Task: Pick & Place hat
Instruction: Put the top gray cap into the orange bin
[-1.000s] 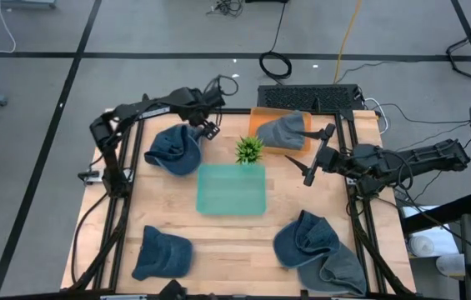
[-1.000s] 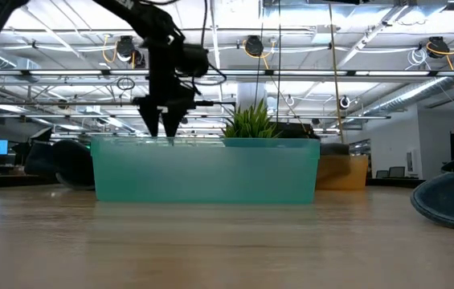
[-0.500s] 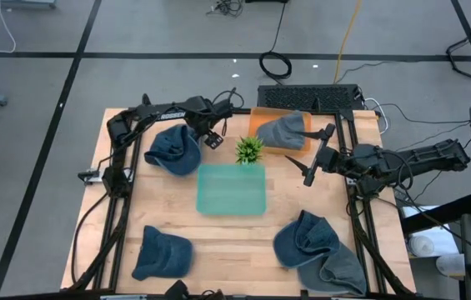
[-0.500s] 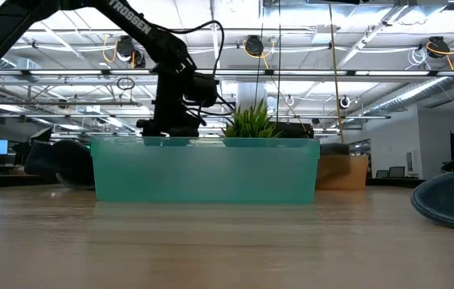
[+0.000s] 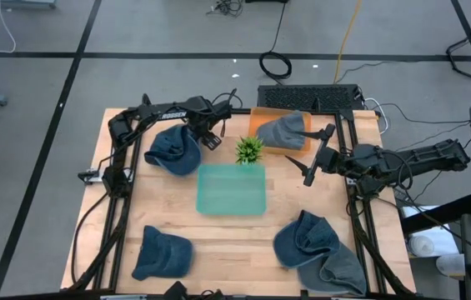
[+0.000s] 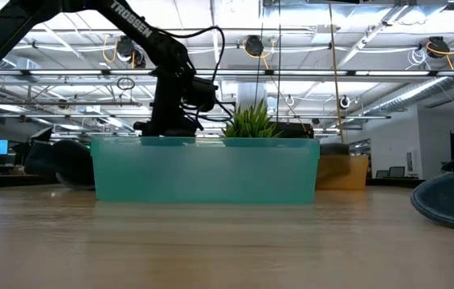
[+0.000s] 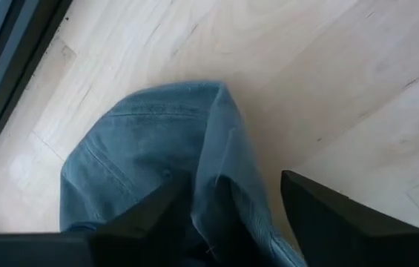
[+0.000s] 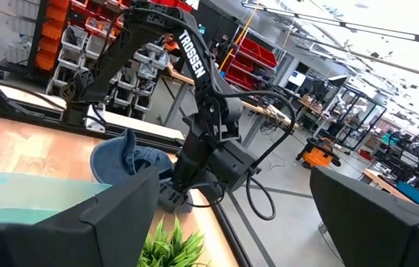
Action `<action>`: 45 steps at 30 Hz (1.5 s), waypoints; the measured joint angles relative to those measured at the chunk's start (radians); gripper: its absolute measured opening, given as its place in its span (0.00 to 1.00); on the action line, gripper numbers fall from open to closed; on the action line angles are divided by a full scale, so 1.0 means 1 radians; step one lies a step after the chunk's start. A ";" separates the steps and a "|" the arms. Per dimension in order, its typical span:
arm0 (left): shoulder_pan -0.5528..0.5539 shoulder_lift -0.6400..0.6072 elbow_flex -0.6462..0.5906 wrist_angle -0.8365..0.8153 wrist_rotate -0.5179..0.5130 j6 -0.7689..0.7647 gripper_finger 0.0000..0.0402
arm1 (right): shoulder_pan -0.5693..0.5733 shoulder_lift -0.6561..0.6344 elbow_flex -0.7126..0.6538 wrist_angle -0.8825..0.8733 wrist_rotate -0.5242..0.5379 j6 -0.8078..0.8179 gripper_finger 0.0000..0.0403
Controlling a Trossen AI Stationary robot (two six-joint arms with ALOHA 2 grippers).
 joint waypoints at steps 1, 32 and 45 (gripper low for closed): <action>0.000 0.000 0.000 0.000 0.000 0.000 0.49 | 0.000 0.000 0.000 0.000 0.000 0.000 0.84; -0.002 0.000 0.000 0.094 0.104 0.067 0.02 | 0.000 0.000 0.000 0.001 0.000 -0.052 0.84; -0.013 -0.020 0.000 0.129 0.087 0.130 0.02 | 0.000 0.000 0.000 0.000 0.004 -0.047 0.84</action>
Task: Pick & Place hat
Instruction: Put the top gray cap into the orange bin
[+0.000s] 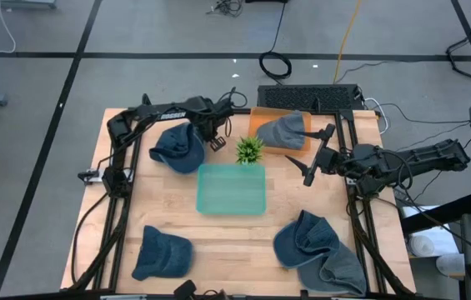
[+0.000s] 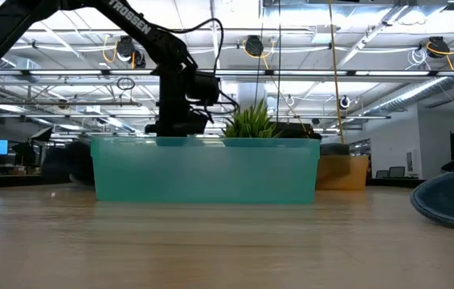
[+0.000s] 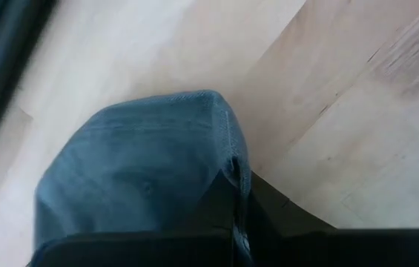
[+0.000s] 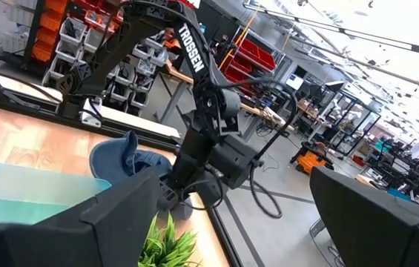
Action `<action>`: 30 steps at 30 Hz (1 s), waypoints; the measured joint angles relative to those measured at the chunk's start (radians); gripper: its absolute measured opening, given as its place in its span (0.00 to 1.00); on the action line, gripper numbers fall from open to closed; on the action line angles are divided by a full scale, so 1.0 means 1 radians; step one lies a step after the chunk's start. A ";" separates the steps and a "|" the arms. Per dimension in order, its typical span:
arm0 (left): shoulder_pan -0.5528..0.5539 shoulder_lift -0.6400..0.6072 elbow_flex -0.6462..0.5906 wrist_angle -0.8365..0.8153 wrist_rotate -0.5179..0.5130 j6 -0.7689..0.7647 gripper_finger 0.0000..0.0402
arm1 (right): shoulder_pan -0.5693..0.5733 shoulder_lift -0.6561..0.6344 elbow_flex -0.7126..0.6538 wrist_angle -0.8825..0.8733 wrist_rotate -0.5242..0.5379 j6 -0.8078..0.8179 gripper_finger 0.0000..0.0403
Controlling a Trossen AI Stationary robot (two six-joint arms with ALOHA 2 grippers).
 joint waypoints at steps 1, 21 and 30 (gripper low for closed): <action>-0.001 -0.010 0.000 0.004 -0.002 0.001 0.02 | 0.000 0.000 0.000 0.000 0.000 -0.001 0.84; -0.089 -0.359 0.000 0.027 -0.010 0.022 0.02 | 0.000 0.000 0.000 -0.001 0.000 0.054 0.84; -0.138 -0.483 0.002 0.031 -0.005 0.001 0.02 | 0.000 0.000 0.000 -0.004 -0.001 0.022 0.84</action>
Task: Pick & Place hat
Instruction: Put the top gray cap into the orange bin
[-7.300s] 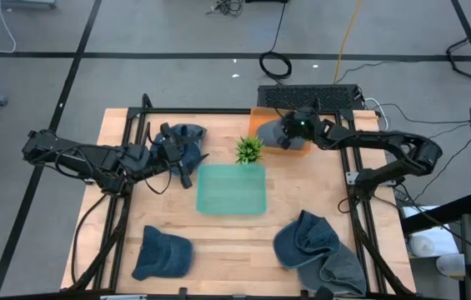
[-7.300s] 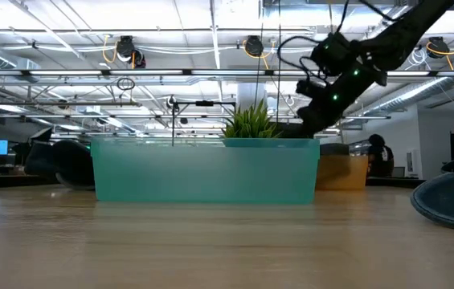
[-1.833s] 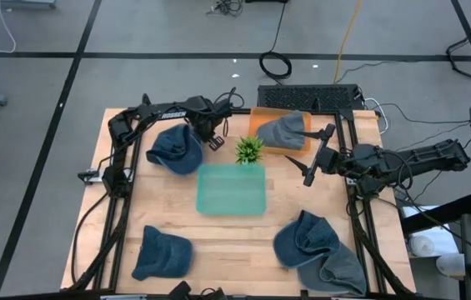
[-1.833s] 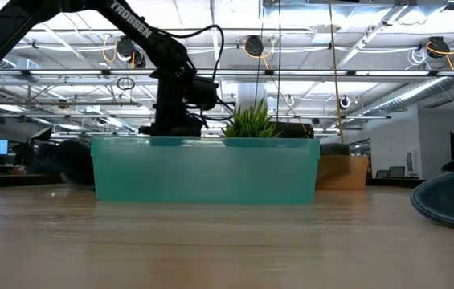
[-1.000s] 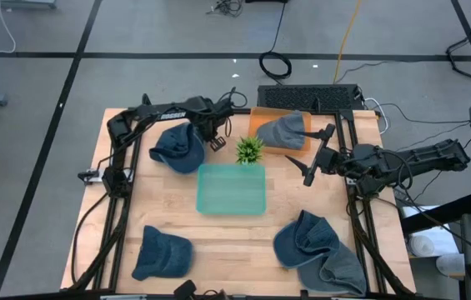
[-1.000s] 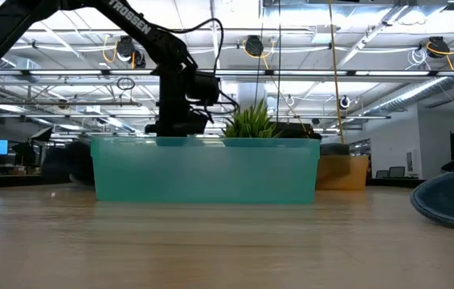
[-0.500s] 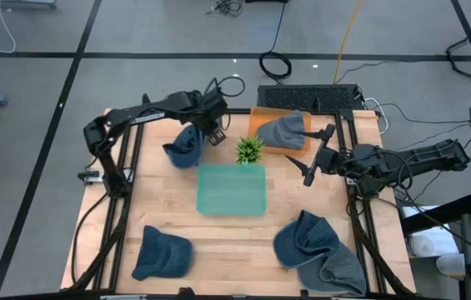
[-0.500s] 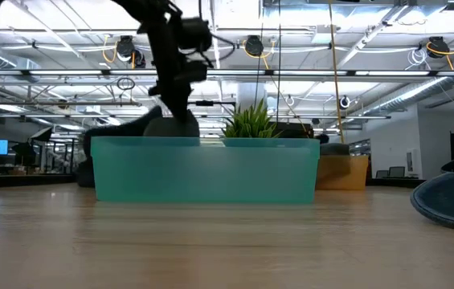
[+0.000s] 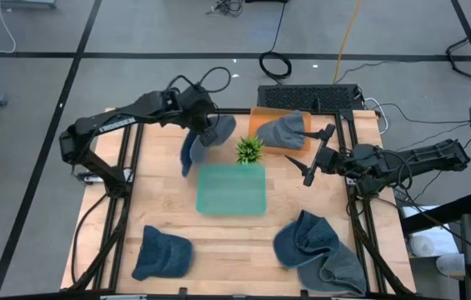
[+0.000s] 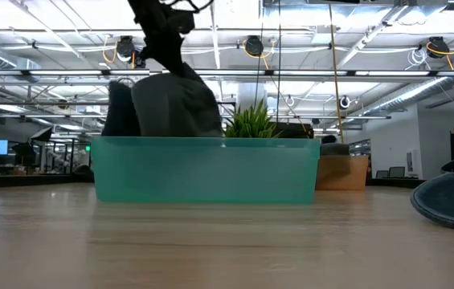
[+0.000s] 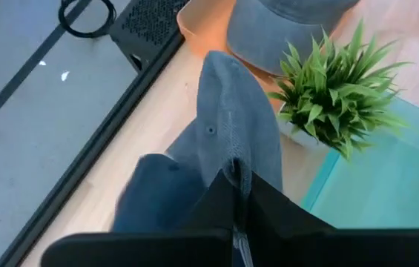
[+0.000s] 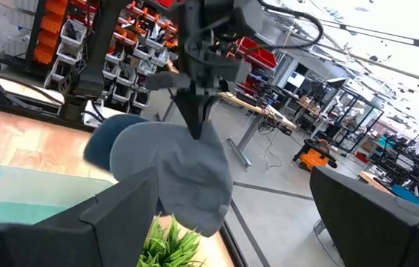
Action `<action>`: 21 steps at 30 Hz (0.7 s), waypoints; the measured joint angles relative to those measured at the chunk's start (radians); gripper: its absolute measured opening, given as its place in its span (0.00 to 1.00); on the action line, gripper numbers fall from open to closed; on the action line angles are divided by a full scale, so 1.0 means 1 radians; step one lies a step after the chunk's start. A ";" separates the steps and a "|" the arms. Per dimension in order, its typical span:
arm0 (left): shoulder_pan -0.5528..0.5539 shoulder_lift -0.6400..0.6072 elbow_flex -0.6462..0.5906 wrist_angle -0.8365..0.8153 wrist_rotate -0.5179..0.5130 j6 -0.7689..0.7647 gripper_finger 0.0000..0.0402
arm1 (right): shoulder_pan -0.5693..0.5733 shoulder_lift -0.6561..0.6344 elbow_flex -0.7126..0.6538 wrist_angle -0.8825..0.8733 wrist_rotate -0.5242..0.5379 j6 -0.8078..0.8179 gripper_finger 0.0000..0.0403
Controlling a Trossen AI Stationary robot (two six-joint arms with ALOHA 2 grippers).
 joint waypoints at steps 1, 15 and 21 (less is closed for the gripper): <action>-0.006 -0.009 0.000 -0.001 -0.010 -0.001 0.02 | 0.000 0.000 0.000 0.000 0.000 0.000 0.84; -0.019 -0.033 0.000 0.014 -0.094 0.028 0.02 | 0.000 0.000 0.000 -0.051 0.000 0.020 0.84; -0.021 -0.057 -0.001 0.067 -0.086 0.072 0.02 | -0.021 0.000 0.000 -0.062 -0.002 0.136 0.84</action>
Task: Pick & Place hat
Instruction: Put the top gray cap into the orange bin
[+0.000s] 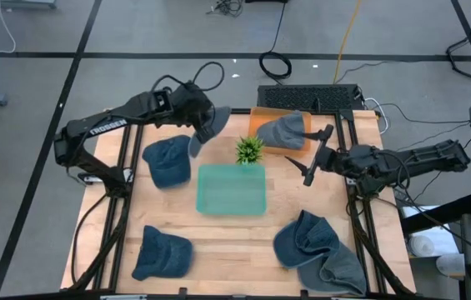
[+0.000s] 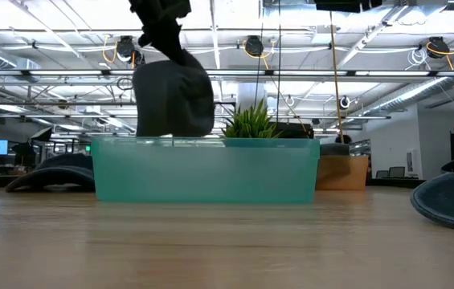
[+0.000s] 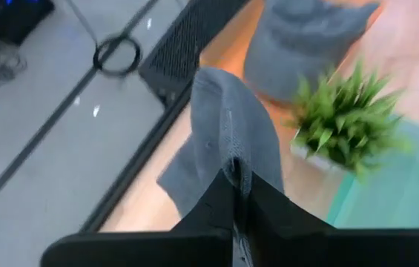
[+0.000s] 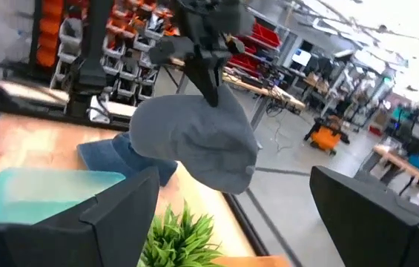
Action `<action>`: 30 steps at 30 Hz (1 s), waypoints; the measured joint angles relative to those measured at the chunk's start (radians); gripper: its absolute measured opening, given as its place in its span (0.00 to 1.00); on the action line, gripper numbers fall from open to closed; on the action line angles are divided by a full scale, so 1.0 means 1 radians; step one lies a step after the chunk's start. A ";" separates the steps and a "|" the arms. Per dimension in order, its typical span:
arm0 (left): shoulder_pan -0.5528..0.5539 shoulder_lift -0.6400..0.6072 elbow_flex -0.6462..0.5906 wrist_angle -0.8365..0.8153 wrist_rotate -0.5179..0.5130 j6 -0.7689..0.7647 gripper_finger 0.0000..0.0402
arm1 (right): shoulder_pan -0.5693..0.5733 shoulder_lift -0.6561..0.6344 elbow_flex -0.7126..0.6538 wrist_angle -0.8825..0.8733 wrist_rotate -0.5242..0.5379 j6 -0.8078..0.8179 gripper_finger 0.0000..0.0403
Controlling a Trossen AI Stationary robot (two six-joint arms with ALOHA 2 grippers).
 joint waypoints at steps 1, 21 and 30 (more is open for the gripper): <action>-0.001 -0.008 0.000 0.013 0.011 0.007 0.02 | -0.009 0.000 0.000 0.004 0.000 0.023 0.84; -0.056 -0.232 0.000 0.053 0.136 0.175 0.02 | -0.184 0.115 0.000 0.068 -0.315 0.233 0.84; -0.104 -0.256 0.000 0.040 0.308 0.286 0.02 | -0.184 0.227 0.000 0.172 -0.317 0.081 0.84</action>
